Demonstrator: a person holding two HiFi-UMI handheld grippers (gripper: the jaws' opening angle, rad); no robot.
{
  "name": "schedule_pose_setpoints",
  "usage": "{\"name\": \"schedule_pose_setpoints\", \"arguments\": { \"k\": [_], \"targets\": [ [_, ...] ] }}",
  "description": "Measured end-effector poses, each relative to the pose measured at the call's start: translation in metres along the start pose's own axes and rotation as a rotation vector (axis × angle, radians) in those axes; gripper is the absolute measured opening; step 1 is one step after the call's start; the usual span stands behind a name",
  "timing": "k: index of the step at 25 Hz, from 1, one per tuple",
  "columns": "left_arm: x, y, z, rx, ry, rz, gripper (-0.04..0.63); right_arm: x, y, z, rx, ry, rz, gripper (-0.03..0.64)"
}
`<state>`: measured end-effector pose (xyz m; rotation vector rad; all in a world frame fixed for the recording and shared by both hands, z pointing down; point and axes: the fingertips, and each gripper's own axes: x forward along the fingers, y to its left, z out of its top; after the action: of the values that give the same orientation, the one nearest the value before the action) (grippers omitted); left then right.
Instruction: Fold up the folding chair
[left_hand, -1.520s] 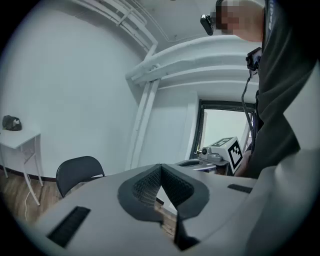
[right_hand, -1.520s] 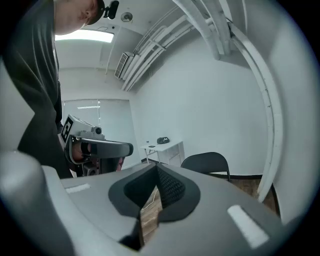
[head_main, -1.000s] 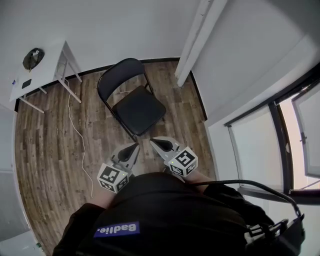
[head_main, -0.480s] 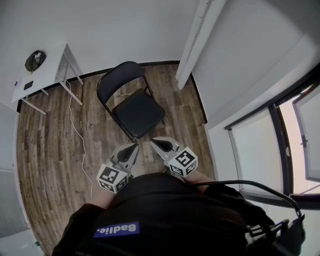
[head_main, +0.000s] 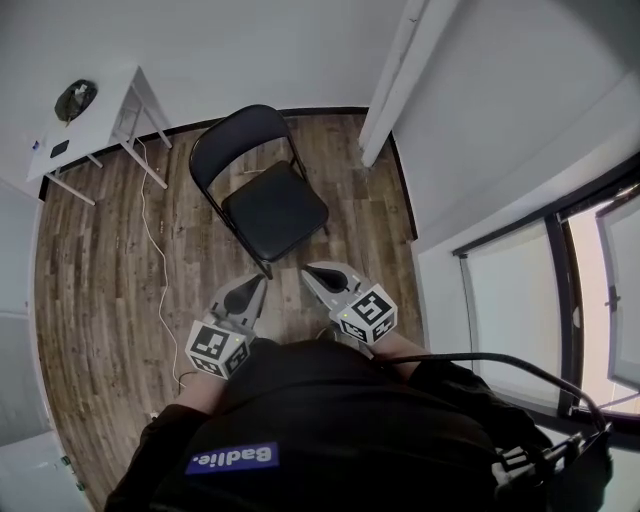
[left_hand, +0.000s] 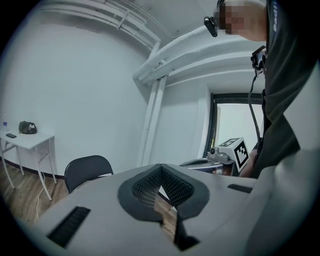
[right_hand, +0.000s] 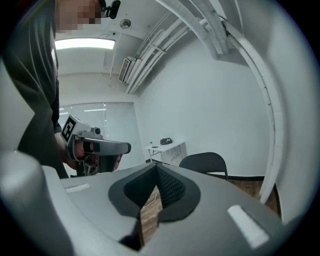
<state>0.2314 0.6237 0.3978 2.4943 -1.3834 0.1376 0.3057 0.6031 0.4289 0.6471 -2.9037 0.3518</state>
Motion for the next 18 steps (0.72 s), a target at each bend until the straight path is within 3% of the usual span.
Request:
{"name": "schedule_pose_setpoints", "arguments": {
  "k": [8,18],
  "targets": [
    [0.016,0.026,0.006,0.012,-0.003,-0.006,0.005,0.021,-0.018,0.003,-0.009,-0.004,0.012,0.002],
    [0.052,0.140,0.037,0.035,-0.004,-0.136,0.005,0.128,-0.058,0.033,0.006,-0.008,-0.095,0.002]
  ]
}}
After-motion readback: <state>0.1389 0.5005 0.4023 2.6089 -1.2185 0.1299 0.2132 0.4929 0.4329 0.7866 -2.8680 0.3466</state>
